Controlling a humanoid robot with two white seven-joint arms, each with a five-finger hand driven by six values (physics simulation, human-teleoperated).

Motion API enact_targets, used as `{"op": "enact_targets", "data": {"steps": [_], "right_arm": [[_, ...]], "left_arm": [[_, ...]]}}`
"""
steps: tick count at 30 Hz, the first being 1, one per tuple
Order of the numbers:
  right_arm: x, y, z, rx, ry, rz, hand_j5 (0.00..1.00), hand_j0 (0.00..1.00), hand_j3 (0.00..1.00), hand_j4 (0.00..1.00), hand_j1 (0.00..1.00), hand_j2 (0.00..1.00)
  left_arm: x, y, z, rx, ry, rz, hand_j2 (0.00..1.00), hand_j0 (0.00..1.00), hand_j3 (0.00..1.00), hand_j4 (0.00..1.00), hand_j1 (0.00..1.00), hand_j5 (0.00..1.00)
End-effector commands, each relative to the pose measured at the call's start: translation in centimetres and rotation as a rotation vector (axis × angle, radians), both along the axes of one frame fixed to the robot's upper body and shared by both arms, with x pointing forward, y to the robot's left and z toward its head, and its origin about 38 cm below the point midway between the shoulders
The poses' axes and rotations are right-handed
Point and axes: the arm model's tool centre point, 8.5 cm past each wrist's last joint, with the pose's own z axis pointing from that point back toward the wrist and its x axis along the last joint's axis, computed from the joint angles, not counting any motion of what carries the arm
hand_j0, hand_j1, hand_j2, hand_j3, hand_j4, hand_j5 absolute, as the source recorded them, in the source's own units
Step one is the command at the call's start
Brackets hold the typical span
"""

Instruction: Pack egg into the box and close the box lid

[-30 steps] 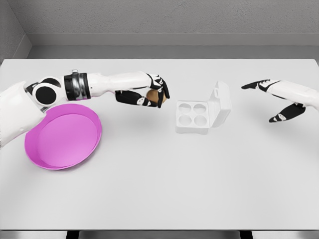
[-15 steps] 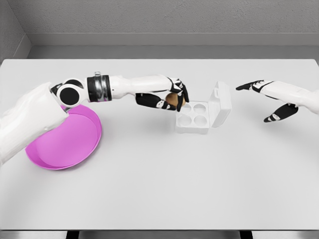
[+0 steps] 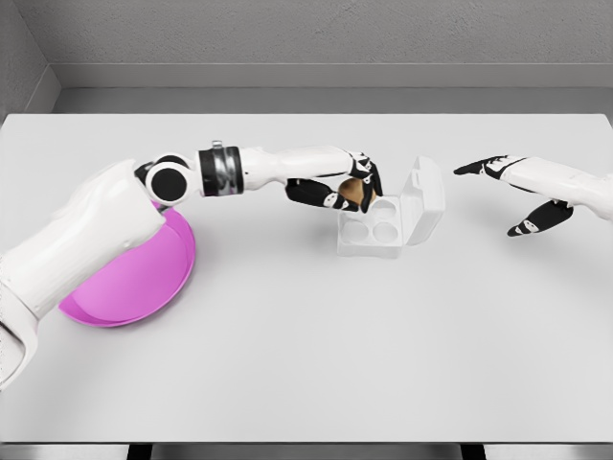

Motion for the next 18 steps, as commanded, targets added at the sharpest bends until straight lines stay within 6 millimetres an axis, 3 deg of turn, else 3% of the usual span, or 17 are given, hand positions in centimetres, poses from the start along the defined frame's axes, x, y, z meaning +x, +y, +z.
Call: {"op": "enact_targets", "data": {"steps": [1, 14, 16, 18], "right_arm": [[0.0, 0.0, 0.0, 0.007, 0.001, -0.004, 1.00, 1.00, 1.00, 1.00, 1.00, 1.00], [0.0, -0.6, 0.3, -0.008, 0.004, -0.011, 1.00, 1.00, 1.00, 1.00, 1.00, 1.00], [0.7, -1.7, 1.5, -0.067, 0.002, -0.025, 1.00, 1.00, 1.00, 1.00, 1.00, 1.00], [2.4, -1.4, 4.2, -0.260, -0.081, -0.003, 1.00, 1.00, 1.00, 1.00, 1.00, 1.00]], "left_arm": [[0.5, -0.3, -0.6, 0.010, 0.013, 0.019, 0.33, 0.33, 0.33, 0.33, 0.33, 0.33], [0.9, -2.0, -1.8, 0.017, 0.036, 0.032, 0.33, 0.33, 0.33, 0.33, 0.33, 0.33], [1.0, -1.9, -1.7, 0.015, 0.037, 0.035, 0.33, 0.33, 0.33, 0.33, 0.33, 0.33], [1.1, -1.8, -1.6, 0.012, 0.037, 0.038, 0.33, 0.33, 0.33, 0.33, 0.33, 0.33]]}}
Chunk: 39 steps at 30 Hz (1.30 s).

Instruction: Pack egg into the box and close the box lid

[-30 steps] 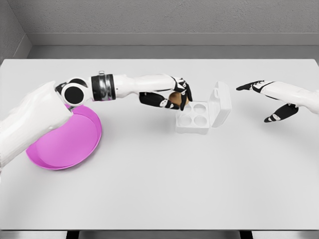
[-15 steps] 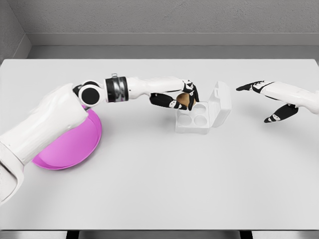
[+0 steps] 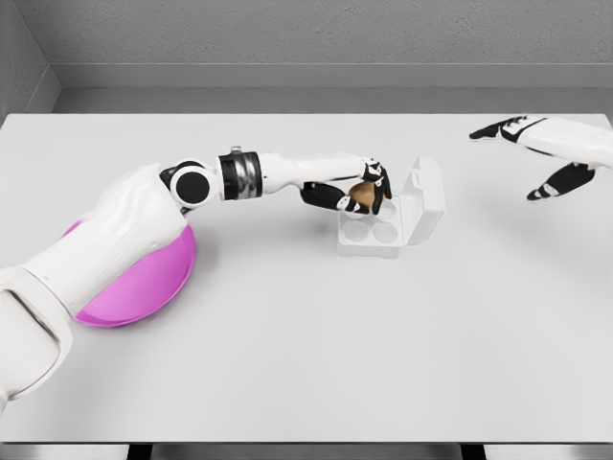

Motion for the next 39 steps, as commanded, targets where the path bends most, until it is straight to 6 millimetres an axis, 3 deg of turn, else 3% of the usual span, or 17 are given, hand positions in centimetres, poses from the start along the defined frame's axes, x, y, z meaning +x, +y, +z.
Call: {"op": "enact_targets", "data": {"steps": [1, 4, 7, 10, 14, 24, 39], "right_arm": [[0.0, -0.2, -2.5, -0.211, 0.049, -0.001, 1.00, 1.00, 1.00, 1.00, 1.00, 1.00], [0.9, 0.2, -1.5, -0.345, 0.015, 0.010, 1.00, 1.00, 1.00, 1.00, 1.00, 1.00], [0.9, 0.5, -3.4, -0.486, 0.036, 0.031, 1.00, 1.00, 1.00, 1.00, 1.00, 1.00], [1.5, 0.4, -1.8, -0.555, 0.009, 0.023, 1.00, 1.00, 1.00, 1.00, 1.00, 1.00], [1.9, 1.2, -1.9, -0.624, 0.005, 0.048, 1.00, 1.00, 1.00, 1.00, 1.00, 1.00], [2.0, 1.5, -1.9, -0.627, 0.001, 0.051, 1.00, 1.00, 1.00, 1.00, 1.00, 1.00], [2.2, 2.1, -2.0, -0.620, -0.005, 0.061, 1.00, 1.00, 1.00, 1.00, 1.00, 1.00]], "left_arm": [[0.1, 0.1, 0.1, -0.010, 0.005, 0.008, 0.33, 0.33, 0.33, 0.33, 0.33, 0.33], [0.2, 0.2, 0.1, -0.009, 0.006, 0.011, 0.33, 0.33, 0.33, 0.33, 0.33, 0.33], [0.2, 0.2, 0.2, -0.013, 0.007, 0.011, 0.33, 0.33, 0.33, 0.33, 0.33, 0.33], [0.2, 0.4, 0.2, -0.012, 0.009, 0.014, 0.33, 0.33, 0.33, 0.33, 0.33, 0.33], [0.2, 0.2, -0.1, 0.002, 0.014, 0.016, 0.33, 0.33, 0.33, 0.33, 0.33, 0.33], [0.2, 0.0, -0.3, 0.142, -0.059, -0.006, 0.33, 0.33, 0.33, 0.33, 0.33, 0.33], [-0.3, -1.7, 1.7, 0.300, -0.170, -0.139, 0.33, 0.33, 0.33, 0.33, 0.33, 0.33]]}}
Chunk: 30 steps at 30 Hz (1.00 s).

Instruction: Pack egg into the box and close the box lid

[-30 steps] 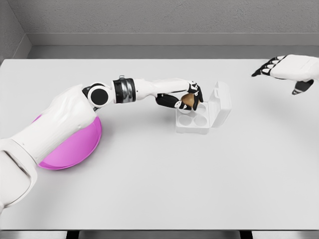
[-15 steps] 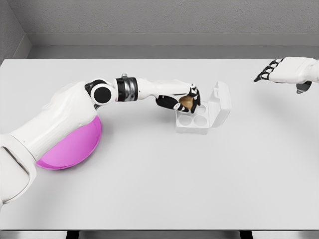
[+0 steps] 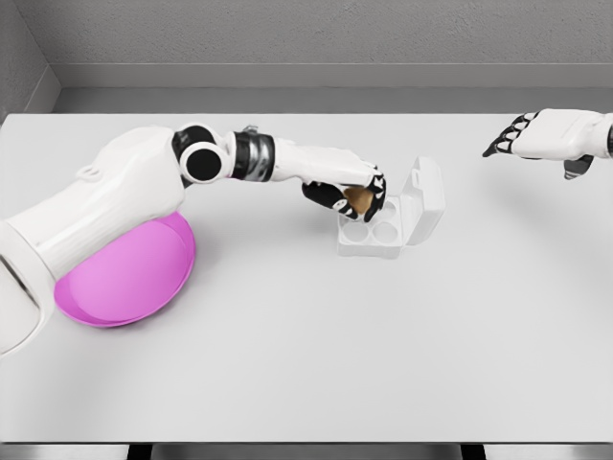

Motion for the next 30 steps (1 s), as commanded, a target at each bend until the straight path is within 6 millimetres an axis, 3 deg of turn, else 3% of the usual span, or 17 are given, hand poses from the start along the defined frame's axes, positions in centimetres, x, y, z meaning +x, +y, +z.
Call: {"op": "enact_targets", "data": {"steps": [1, 24, 30], "right_arm": [[0.0, 0.0, 0.0, 0.003, 0.000, -0.001, 1.00, 1.00, 1.00, 1.00, 1.00, 1.00], [0.2, 1.0, -0.2, 0.022, 0.000, 0.015, 1.00, 1.00, 1.00, 1.00, 1.00, 1.00], [0.0, -0.7, 1.4, 0.316, 0.026, -0.049, 1.00, 1.00, 1.00, 1.00, 1.00, 1.00]], "left_arm": [[-0.4, -0.2, -0.7, 0.020, 0.009, -0.014, 0.33, 0.33, 0.33, 0.33, 0.33, 0.33], [-0.4, -0.3, 0.9, 0.004, -0.019, -0.030, 0.34, 0.34, 0.34, 0.34, 0.34, 0.34], [-0.3, -0.3, 0.9, 0.002, -0.019, -0.025, 0.34, 0.34, 0.34, 0.34, 0.34, 0.34]]}}
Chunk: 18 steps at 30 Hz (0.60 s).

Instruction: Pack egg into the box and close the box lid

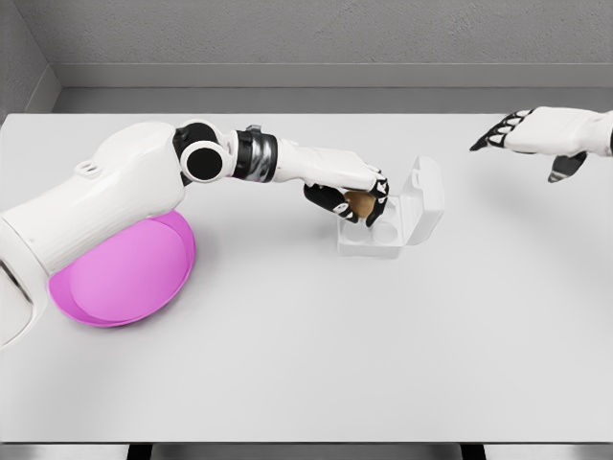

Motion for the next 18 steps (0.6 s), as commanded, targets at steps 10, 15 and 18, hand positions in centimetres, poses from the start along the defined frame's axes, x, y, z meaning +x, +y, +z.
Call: {"op": "enact_targets", "data": {"steps": [10, 15, 18], "right_arm": [[-0.9, -1.7, -1.8, 0.220, 0.061, -0.076, 1.00, 1.00, 1.00, 1.00, 1.00, 1.00], [-0.7, -1.7, -0.8, 0.228, 0.039, -0.074, 1.00, 1.00, 1.00, 1.00, 1.00, 1.00], [-0.8, -1.7, -1.1, 0.227, 0.043, -0.073, 1.00, 1.00, 1.00, 1.00, 1.00, 1.00]], "left_arm": [[0.3, -0.2, -0.1, -0.004, 0.004, 0.017, 0.60, 0.60, 0.60, 0.60, 0.60, 0.60], [0.3, -0.1, 0.0, -0.007, 0.004, 0.020, 0.72, 0.72, 0.72, 0.72, 0.72, 0.72], [0.4, 0.0, 0.0, -0.007, 0.003, 0.021, 0.72, 0.72, 0.72, 0.72, 0.72, 0.72]]}}
